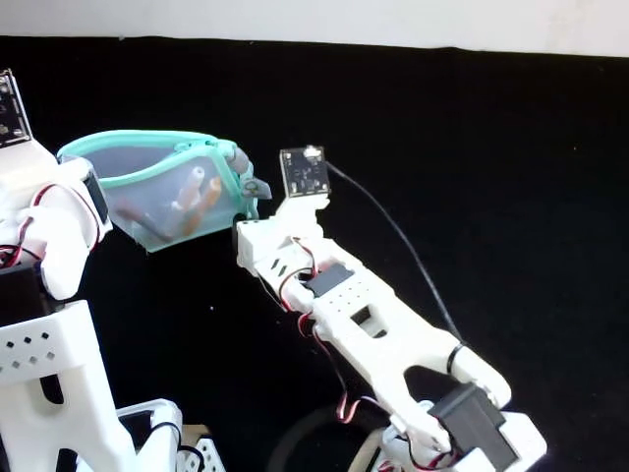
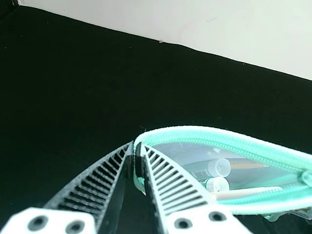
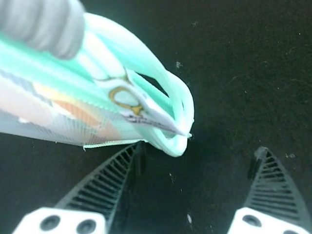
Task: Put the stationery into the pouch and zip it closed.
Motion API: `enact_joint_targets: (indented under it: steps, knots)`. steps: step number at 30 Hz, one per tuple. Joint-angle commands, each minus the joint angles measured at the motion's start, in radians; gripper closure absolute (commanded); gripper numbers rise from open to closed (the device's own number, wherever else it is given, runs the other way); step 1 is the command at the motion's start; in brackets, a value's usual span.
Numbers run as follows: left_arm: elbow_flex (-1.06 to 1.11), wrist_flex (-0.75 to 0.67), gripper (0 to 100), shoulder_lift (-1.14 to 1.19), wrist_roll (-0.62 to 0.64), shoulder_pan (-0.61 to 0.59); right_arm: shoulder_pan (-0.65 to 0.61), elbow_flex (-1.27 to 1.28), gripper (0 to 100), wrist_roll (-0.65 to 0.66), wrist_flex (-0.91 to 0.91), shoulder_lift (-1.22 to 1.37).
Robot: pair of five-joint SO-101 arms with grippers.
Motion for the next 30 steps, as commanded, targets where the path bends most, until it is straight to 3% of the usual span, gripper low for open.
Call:
enact_joint_targets:
  steps: [1, 7, 12, 21, 26, 30]
  knots:
    - [0.022, 0.015, 99, 0.085, -0.006, 0.008, -0.008, -0.054, 66.7, -0.008, -0.070, 0.008]
    - [0.022, 0.015, 99, 0.085, -0.006, 0.007, -0.005, -0.054, 67.4, -0.006, -0.081, 0.033]
    - [0.022, 0.015, 99, 0.085, -0.006, 0.007, -0.002, -0.077, 77.3, -0.005, -0.081, 0.038]
    - [0.021, 0.017, 99, 0.085, -0.006, 0.007, 0.042, -0.140, 78.9, 0.069, -0.081, 0.134]
    - [0.022, 0.017, 99, 0.085, -0.006, 0.007, 0.068, -0.136, 99.8, 0.069, -0.081, 0.107]
    - [0.022, 0.017, 99, 0.085, -0.006, 0.007, 0.084, -0.130, 99.5, 0.069, -0.074, 0.081]
